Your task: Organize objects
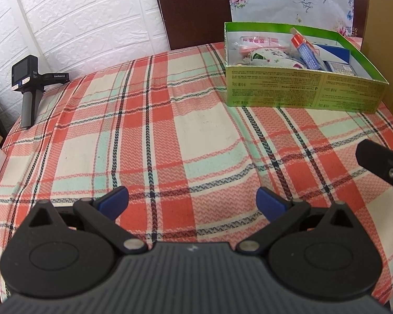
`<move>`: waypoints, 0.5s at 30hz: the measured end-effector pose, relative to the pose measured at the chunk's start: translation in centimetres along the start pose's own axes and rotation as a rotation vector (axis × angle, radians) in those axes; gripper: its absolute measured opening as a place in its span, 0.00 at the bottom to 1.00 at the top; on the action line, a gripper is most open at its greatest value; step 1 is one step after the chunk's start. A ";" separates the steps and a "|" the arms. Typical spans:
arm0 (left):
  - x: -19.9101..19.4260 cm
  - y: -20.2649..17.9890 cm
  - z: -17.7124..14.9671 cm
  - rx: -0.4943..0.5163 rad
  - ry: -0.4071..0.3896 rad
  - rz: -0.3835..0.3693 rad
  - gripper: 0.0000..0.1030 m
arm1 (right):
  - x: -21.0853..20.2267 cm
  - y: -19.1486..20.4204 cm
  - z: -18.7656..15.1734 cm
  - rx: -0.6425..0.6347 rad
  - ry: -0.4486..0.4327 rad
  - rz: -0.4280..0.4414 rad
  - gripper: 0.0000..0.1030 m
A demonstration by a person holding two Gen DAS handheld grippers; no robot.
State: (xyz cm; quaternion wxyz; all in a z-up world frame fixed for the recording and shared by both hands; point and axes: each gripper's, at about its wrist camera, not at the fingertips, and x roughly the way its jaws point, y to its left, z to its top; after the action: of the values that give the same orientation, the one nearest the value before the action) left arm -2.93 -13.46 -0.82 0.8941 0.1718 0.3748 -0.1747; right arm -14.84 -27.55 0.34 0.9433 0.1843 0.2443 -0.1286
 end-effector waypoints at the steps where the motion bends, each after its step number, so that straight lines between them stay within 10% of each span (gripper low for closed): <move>1: 0.0 0.0 0.0 0.000 0.002 -0.001 1.00 | 0.0 0.0 0.0 0.001 0.001 0.000 1.00; 15: 0.2 -0.1 0.0 0.002 0.009 -0.001 1.00 | 0.1 -0.2 0.0 0.002 0.004 0.000 1.00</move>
State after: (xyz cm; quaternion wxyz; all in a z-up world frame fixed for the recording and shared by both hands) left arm -2.84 -13.56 -1.00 0.8921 0.1732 0.3790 -0.1747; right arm -14.84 -27.72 0.29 0.9426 0.1857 0.2462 -0.1285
